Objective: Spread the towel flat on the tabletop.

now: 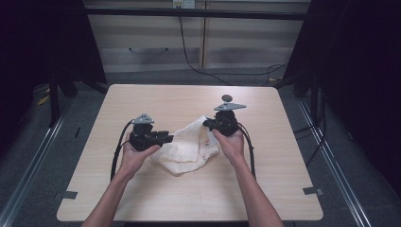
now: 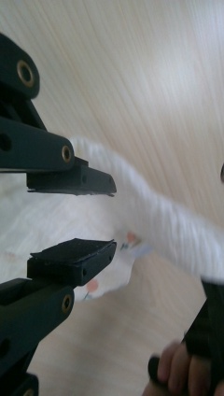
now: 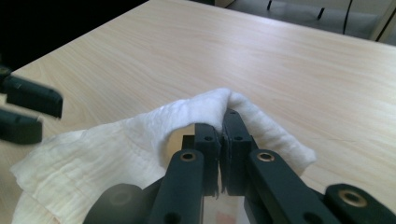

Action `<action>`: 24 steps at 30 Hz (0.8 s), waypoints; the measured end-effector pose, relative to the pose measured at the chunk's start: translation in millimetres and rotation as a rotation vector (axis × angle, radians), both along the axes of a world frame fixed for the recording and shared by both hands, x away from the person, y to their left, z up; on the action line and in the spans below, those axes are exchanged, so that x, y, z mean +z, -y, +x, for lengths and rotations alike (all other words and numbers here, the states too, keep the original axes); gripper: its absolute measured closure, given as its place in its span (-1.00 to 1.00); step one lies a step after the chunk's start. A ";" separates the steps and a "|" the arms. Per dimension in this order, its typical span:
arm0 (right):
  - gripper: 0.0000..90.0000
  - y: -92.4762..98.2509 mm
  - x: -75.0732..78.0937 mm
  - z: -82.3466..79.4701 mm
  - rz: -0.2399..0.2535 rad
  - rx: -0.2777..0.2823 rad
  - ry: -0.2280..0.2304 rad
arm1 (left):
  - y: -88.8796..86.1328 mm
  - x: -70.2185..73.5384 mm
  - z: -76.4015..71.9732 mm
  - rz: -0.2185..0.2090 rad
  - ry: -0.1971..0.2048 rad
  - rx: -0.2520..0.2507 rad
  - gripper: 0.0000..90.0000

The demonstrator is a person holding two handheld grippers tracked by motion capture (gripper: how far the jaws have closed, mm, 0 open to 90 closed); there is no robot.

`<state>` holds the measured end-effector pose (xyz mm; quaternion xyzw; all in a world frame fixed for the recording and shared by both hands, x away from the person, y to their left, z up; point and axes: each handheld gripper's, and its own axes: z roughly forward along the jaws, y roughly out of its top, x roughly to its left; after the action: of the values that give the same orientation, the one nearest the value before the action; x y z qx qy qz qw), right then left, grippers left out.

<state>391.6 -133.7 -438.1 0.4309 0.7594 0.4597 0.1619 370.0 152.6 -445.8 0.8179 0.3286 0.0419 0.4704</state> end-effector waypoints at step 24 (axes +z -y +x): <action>0.91 14.0 -11.0 -0.6 0.016 -0.019 -0.031 | 63.2 -55.2 -16.5 0.195 0.007 -0.181 0.61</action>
<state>391.0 -147.7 -449.1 0.4464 0.7541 0.4575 0.1507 353.5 89.4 -501.0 0.8859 0.2463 0.0339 0.3917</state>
